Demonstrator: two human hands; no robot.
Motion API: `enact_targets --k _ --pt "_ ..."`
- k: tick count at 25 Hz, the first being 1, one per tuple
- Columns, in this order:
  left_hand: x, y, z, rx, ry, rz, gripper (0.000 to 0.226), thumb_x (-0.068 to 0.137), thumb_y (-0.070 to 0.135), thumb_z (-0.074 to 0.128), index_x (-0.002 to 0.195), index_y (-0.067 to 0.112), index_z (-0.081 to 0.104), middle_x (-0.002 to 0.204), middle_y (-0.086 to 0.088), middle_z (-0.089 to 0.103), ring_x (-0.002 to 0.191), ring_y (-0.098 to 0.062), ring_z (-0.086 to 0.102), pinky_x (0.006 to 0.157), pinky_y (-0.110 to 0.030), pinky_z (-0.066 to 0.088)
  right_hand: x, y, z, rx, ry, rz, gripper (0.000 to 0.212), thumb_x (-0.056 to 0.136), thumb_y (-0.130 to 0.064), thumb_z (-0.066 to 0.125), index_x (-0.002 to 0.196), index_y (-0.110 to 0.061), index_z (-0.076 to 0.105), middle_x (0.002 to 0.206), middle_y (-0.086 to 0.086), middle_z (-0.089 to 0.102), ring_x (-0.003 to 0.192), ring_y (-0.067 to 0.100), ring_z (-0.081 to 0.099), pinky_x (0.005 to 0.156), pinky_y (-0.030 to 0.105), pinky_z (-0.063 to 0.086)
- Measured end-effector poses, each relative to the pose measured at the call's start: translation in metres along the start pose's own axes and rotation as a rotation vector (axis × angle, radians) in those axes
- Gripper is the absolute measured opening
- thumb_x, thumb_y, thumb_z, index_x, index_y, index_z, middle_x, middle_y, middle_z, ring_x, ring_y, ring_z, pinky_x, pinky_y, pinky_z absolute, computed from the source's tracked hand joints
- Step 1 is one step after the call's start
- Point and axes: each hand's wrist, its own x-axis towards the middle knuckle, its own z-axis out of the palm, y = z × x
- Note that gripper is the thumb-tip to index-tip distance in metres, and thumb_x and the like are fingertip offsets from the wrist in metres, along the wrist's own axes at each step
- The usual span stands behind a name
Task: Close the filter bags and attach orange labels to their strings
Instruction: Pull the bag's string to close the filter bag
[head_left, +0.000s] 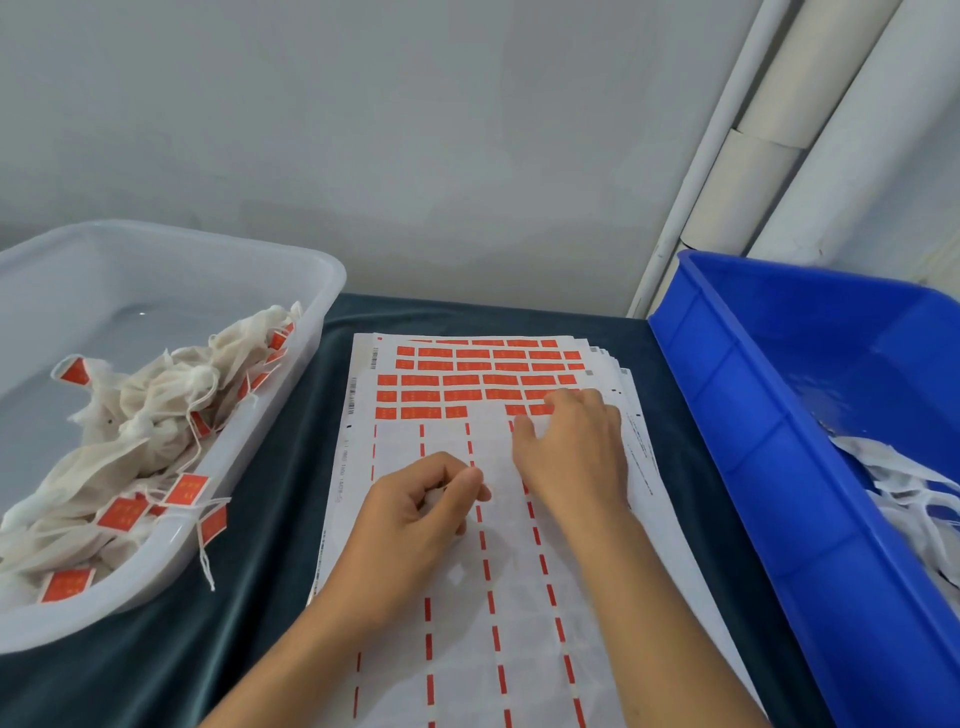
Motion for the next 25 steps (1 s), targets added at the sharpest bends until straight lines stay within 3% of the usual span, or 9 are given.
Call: enact_targets --k 2,7,13,19,25 --pt "-0.001 0.000 0.001 -0.001 0.005 0.006 0.027 0.090 0.061 0.048 0.088 0.047 0.070 0.076 0.016 0.069 0.076 -0.004 0.066 0.068 -0.010 0.050 0.005 -0.005 0.013 -0.066 0.028 0.026 0.058 0.095 -0.066 0.051 0.134 -0.024 0.058 0.139 -0.002 0.058 0.120 0.020 0.055 0.099 0.037 0.051" --pt "0.000 -0.003 0.000 -0.018 0.016 0.013 0.024 0.100 0.044 0.053 0.084 0.040 0.070 0.068 0.011 0.065 0.067 -0.004 0.062 0.067 -0.012 0.049 0.005 -0.012 0.038 -0.139 0.169 0.058 0.061 0.093 -0.072 0.045 0.124 -0.022 0.062 0.130 0.000 0.062 0.111 0.020 0.058 0.095 0.036 0.049" --pt "0.002 -0.005 0.002 0.021 0.009 0.009 0.025 0.104 0.038 0.054 0.084 0.039 0.070 0.068 0.016 0.064 0.071 -0.003 0.062 0.068 -0.011 0.047 0.012 -0.010 0.039 -0.127 0.181 0.060 0.061 0.091 -0.073 0.048 0.122 -0.025 0.067 0.125 -0.003 0.066 0.108 0.018 0.060 0.092 0.036 0.051" --pt "0.001 -0.005 0.002 0.034 0.017 -0.003 0.024 0.103 0.043 0.053 0.085 0.041 0.070 0.070 0.014 0.065 0.073 -0.003 0.063 0.067 -0.010 0.047 0.011 -0.011 0.038 -0.071 0.185 0.024 0.058 0.092 -0.069 0.053 0.128 -0.027 0.069 0.126 -0.004 0.069 0.108 0.019 0.063 0.091 0.037 0.054" --pt "0.002 -0.006 0.003 0.033 0.018 0.004 0.026 0.103 0.040 0.054 0.082 0.039 0.070 0.069 0.016 0.065 0.070 -0.001 0.062 0.068 -0.009 0.046 0.008 -0.012 0.043 -0.033 0.184 -0.096 0.045 0.100 -0.055 0.051 0.133 -0.029 0.066 0.138 -0.003 0.062 0.121 0.019 0.056 0.103 0.038 0.050"
